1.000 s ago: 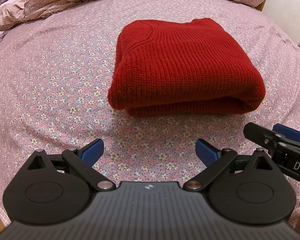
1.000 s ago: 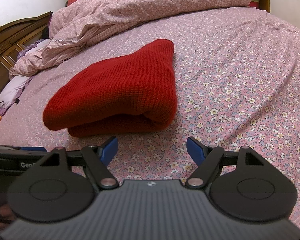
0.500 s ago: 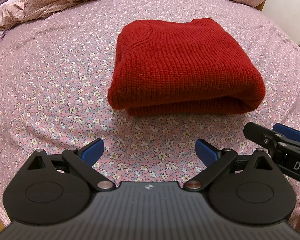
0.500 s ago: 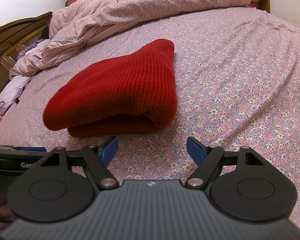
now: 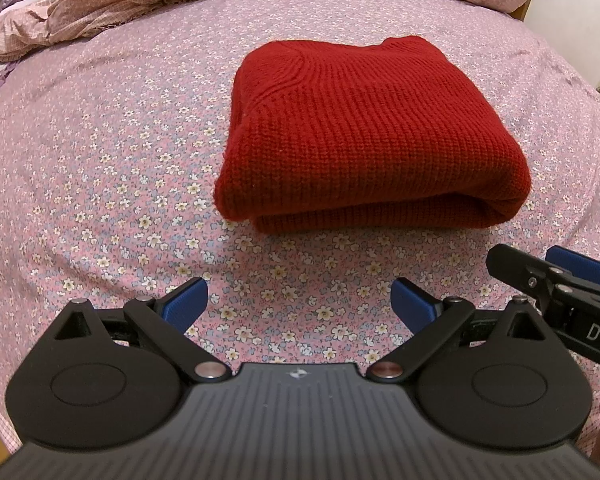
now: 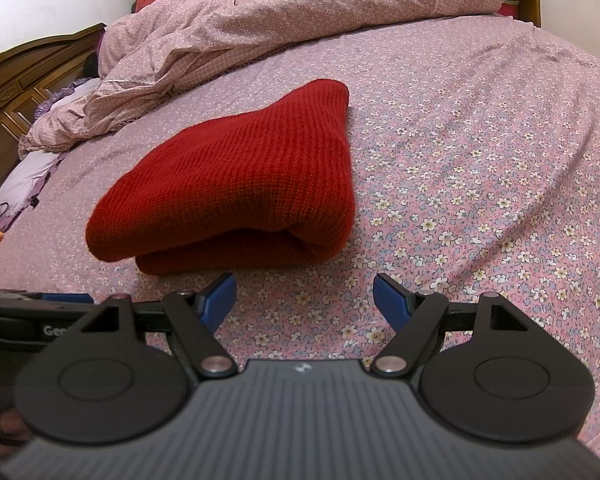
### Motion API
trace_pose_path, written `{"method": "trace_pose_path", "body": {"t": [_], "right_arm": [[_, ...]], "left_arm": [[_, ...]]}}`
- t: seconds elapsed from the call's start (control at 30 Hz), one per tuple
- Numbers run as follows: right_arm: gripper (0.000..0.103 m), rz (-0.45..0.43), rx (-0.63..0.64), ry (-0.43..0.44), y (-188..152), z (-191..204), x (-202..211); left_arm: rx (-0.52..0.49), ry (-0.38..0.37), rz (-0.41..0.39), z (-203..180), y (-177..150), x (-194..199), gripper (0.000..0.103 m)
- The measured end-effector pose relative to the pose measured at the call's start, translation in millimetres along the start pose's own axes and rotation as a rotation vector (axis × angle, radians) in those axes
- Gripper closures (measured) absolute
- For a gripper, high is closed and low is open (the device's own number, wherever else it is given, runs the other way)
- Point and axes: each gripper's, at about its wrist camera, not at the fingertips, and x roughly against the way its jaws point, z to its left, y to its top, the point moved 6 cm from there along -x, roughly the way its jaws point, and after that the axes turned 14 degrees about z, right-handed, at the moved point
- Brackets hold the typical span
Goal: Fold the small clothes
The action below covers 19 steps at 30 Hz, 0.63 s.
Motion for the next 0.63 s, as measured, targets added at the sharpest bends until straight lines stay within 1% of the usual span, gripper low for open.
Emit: {"method": "trace_pose_path", "body": {"t": [0.5,0.63], "right_arm": [[0.026,0.001,0.002,-0.001,-0.3,0.2,-0.5],[0.026,-0.011,-0.008,-0.01,5.1,-4.6,-1.1]], "left_arm": [[0.0,-0.001,-0.007,1.1,1.3,1.7,0.003],[0.034,0.004,-0.012,11.5,2.7,3.6,0.003]]}}
